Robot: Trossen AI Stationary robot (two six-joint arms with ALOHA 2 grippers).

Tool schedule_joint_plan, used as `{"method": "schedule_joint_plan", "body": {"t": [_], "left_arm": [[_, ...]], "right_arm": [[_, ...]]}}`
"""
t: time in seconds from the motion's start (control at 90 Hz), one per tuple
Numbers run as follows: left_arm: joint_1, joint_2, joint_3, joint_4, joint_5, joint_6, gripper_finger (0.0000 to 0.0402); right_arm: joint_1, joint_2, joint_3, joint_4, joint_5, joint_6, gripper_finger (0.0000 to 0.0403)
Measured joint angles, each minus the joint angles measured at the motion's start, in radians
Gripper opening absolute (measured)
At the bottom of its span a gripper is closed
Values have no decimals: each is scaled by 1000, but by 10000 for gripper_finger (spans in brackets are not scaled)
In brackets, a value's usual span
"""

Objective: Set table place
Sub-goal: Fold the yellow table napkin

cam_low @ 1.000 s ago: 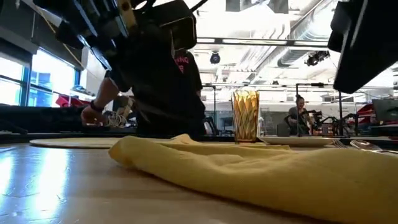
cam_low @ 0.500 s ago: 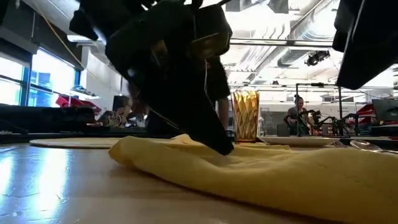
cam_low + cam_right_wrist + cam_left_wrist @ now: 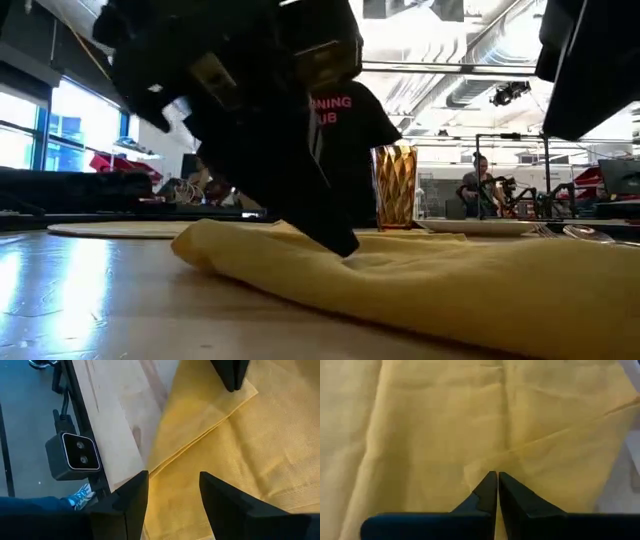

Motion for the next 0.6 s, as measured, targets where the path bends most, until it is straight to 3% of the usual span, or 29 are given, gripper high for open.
{"method": "schedule_joint_plan", "body": {"t": [0.3,0.6], "left_arm": [[-16,-35,-1,4,-41,-61,9],[43,0,1,46,-28,-99,89]], "right_arm": [[0,0,0,-3,0,0,161],[-3,0,0,-4,0,0,161]]}}
